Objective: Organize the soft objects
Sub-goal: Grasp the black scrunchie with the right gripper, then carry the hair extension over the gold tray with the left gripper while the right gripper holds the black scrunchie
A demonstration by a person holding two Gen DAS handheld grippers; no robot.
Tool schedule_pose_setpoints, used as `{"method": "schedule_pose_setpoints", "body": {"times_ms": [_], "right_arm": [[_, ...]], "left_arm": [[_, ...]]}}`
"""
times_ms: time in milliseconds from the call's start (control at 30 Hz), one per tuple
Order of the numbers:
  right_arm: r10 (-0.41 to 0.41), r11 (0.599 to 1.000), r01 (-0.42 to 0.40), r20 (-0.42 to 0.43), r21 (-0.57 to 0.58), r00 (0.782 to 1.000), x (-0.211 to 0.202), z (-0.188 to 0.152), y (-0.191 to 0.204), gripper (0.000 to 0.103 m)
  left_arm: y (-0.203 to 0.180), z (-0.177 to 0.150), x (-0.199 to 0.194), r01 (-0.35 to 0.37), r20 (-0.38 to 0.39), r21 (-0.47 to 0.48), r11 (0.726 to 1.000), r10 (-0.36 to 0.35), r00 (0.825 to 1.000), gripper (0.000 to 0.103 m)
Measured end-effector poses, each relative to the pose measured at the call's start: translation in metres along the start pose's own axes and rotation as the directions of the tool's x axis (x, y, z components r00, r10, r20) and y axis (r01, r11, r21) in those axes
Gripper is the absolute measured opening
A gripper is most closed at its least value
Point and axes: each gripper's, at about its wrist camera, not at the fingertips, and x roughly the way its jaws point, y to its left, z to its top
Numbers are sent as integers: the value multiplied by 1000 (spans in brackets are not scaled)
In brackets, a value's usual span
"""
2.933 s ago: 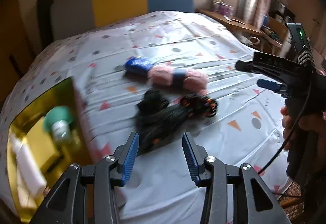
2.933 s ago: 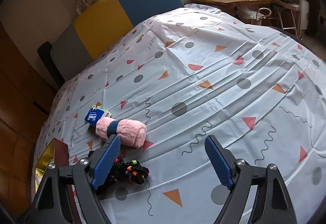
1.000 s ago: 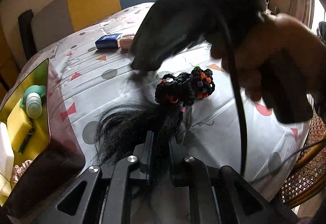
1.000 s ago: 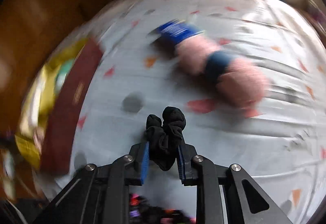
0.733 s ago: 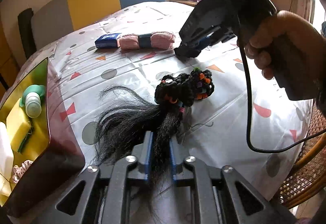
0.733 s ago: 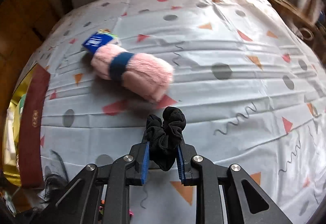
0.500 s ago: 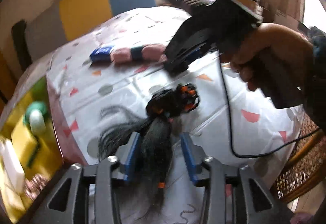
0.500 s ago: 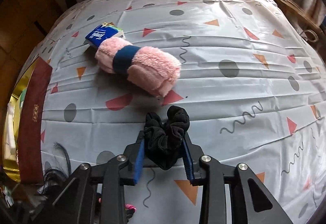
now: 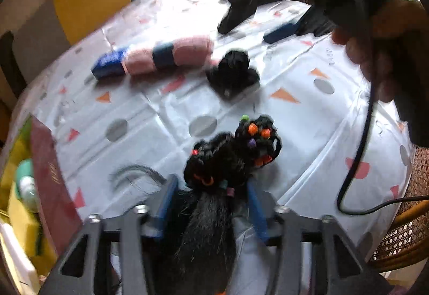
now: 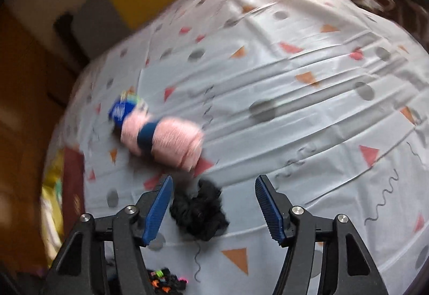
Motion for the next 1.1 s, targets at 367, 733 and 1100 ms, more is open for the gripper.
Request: {"method": "schedule_pose_setpoints", "body": {"times_ms": [367, 733, 1100], "right_arm": [[-47, 978, 23, -112, -206, 993, 36, -17, 40, 61], [-142, 940, 97, -116, -328, 983, 47, -29, 45, 23], [-186, 898, 145, -60, -415, 981, 45, -40, 58, 25]], "left_arm": [[13, -29, -28, 33, 55, -155, 987, -25, 998, 26], [24, -44, -89, 58, 162, -253, 966, -17, 987, 26], [94, -67, -160, -80, 227, -480, 874, 212, 951, 26]]}}
